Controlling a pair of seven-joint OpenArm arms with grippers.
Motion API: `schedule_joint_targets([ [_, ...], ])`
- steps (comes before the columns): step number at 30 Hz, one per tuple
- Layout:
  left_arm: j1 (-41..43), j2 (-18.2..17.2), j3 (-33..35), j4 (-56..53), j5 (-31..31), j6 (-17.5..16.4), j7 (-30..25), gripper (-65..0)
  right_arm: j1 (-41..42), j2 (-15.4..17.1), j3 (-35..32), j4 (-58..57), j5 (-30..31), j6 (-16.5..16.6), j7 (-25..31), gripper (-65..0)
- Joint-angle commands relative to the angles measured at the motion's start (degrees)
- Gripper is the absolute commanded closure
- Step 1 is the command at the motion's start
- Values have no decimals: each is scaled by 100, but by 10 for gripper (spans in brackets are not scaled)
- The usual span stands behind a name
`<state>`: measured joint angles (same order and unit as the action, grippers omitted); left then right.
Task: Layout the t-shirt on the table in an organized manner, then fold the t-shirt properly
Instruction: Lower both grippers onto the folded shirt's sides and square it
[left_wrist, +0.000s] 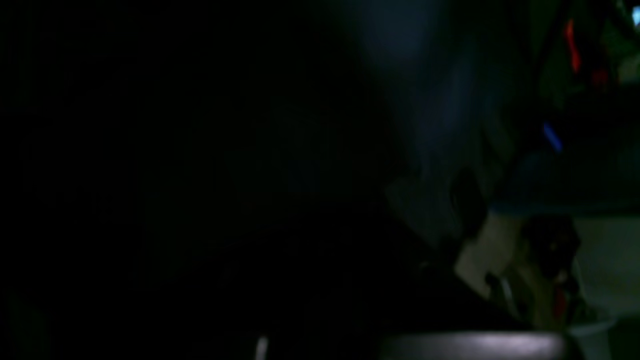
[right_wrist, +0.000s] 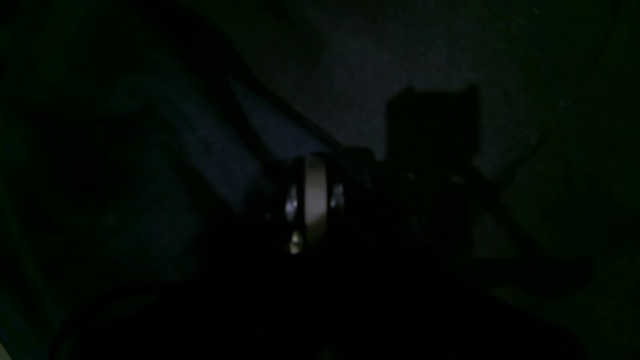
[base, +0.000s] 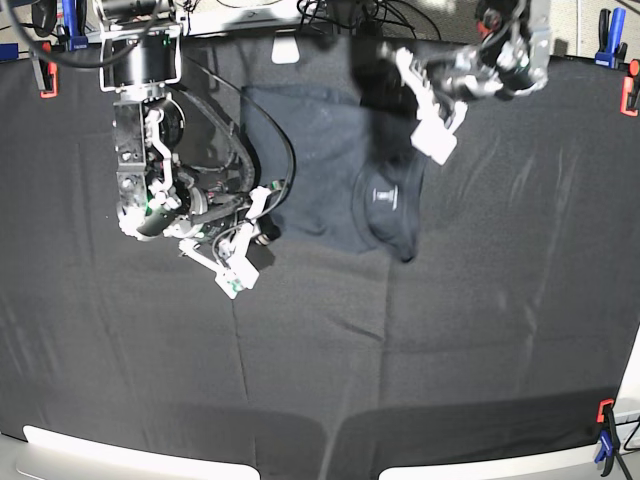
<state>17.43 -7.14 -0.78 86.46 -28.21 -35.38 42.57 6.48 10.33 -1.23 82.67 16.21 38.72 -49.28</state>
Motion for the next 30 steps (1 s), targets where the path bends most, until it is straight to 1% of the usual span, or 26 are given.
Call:
schedule_joint_targets([
  [1,-114,-39,-33,-109,509,398,85,0,92,17,15,98,42,90,26,0],
  [4,-385,-42,-37,-295,634,393,-61,0,15,15,15,201,44,90,-63,0],
  [6,-562,-70,-37,-304,632,393,-116,0,-116,17,15,426,42,90,-76,0],
  [8,-767,-133,-39,-304,756,402,-203,0,-291,15,39,723,37,90,-146,0],
  [9,-868,-166,-39,-304,824,472,-275,0,-387,13,72,879,42,90,-179,0],
  [12,-1113,-308,-39,-304,1165,984,-697,0,-695,15,179,1266,44,87,-310,0],
  [13,-1180,-361,-39,-304,1239,1060,-839,0,-815,13,205,1370,48,87,-332,0],
  [17,-1425,-479,-35,-304,1333,1058,-1117,0,-1373,-17,197,1711,96,90,-348,0],
  [20,-1580,-474,-33,-313,1318,1060,-1204,0,-1762,-68,190,1923,391,92,-341,0],
  [23,-1670,-476,-28,-315,1316,1058,-1266,0,-2105,-262,190,2138,568,92,-343,0],
  [26,-1676,-483,-31,-315,1320,1058,-1370,0,-2347,-518,192,2293,457,90,-350,0],
  [28,-1661,-483,-31,-313,1316,1058,-1440,0,-2448,-590,192,2382,411,31,-345,0],
  [30,-1659,-483,-31,-313,1314,1058,-1425,0,-2542,-588,201,2542,376,-20,-341,0],
])
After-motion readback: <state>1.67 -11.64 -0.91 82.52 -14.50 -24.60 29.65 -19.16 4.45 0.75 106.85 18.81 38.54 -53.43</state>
